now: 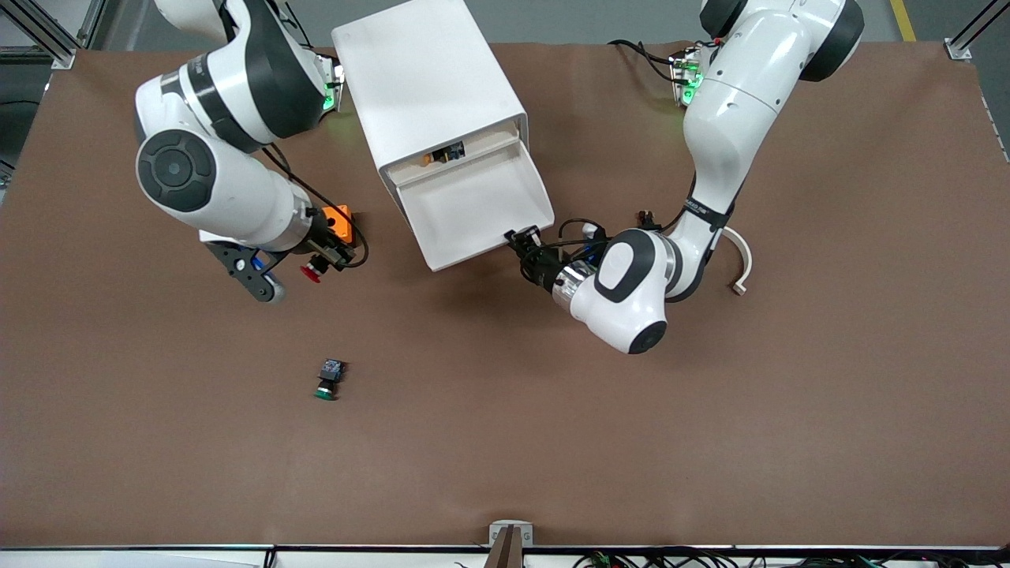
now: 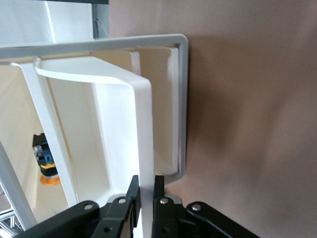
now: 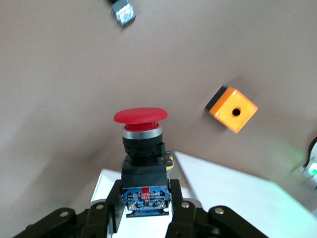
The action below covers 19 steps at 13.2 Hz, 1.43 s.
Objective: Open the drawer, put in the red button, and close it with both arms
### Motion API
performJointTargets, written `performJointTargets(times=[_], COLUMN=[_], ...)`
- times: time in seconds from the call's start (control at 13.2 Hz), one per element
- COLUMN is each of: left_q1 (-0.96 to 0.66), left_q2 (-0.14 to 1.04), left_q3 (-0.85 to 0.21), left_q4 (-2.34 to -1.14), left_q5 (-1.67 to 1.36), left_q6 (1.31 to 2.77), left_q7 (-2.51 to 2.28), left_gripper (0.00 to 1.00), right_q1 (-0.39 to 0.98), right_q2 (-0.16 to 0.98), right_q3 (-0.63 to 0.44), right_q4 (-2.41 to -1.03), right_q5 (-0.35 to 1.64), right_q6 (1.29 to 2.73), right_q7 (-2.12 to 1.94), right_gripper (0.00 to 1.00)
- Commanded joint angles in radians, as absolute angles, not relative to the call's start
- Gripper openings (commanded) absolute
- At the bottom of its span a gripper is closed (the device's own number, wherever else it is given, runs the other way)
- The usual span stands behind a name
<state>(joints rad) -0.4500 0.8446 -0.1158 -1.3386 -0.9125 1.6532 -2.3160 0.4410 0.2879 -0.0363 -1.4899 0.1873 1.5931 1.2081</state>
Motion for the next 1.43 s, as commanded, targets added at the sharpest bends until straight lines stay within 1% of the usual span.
performJointTargets(times=[0.0, 0.08, 0.15, 0.3, 0.53, 0.6, 0.83, 0.98, 1.06, 1.21, 1.28, 1.36], left_q1=[-0.466, -0.466, -0.465, -0.433, -0.414, -0.413, -0.411, -0.406, -0.411, -0.422, -0.423, -0.431], left_q2=[0.861, 0.858, 0.851, 0.845, 0.828, 0.819, 0.779, 0.741, 0.723, 0.710, 0.697, 0.692], left_q3=[-0.115, -0.115, -0.115, -0.114, -0.040, -0.010, 0.132, 0.190, 0.192, 0.181, 0.181, 0.179], left_q4=[-1.313, -1.313, -1.312, -1.307, -1.249, -1.230, -1.221, -1.223, -1.224, -1.223, -1.224, -1.224], left_q5=[-0.925, -0.927, -0.925, -0.914, -0.816, -0.790, -0.738, -0.717, -0.668, -0.588, -0.577, -0.525], left_q6=[1.695, 1.697, 1.695, 1.694, 1.695, 1.695, 1.721, 1.715, 1.713, 1.713, 1.713, 1.713], left_q7=[-2.283, -2.286, -2.286, -2.278, -2.257, -2.229, -2.088, -1.926, -1.826, -1.677, -1.654, -1.640], left_gripper=[0.50, 0.93, 0.99, 0.99, 0.99, 0.99, 0.99, 0.99, 0.99, 1.00, 1.00, 1.00], right_q1=[0.488, 0.515, 0.544, 0.595, 0.669, 0.699, 0.762, 0.804, 0.825, 0.834, 0.833, 0.834], right_q2=[0.288, 0.291, 0.294, 0.295, 0.299, 0.299, 0.311, 0.313, 0.313, 0.319, 0.327, 0.331], right_q3=[-0.046, -0.046, -0.045, -0.046, -0.046, -0.046, -0.048, -0.048, -0.049, -0.049, -0.049, -0.051], right_q4=[-1.491, -1.494, -1.512, -1.566, -1.641, -1.663, -1.716, -1.778, -1.813, -1.850, -1.850, -1.850], right_q5=[0.224, 0.227, 0.236, 0.265, 0.272, 0.272, 0.270, 0.264, 0.262, 0.261, 0.261, 0.256], right_q6=[1.630, 1.659, 1.702, 1.796, 1.914, 1.958, 2.064, 2.153, 2.207, 2.262, 2.266, 2.266], right_q7=[1.337, 1.403, 1.470, 1.554, 1.649, 1.679, 1.753, 1.791, 1.802, 1.809, 1.809, 1.809], right_gripper=[0.01, 0.01, 0.01, 0.01, 0.02, 0.02, 0.02, 0.03, 0.03, 0.07, 0.12, 0.20])
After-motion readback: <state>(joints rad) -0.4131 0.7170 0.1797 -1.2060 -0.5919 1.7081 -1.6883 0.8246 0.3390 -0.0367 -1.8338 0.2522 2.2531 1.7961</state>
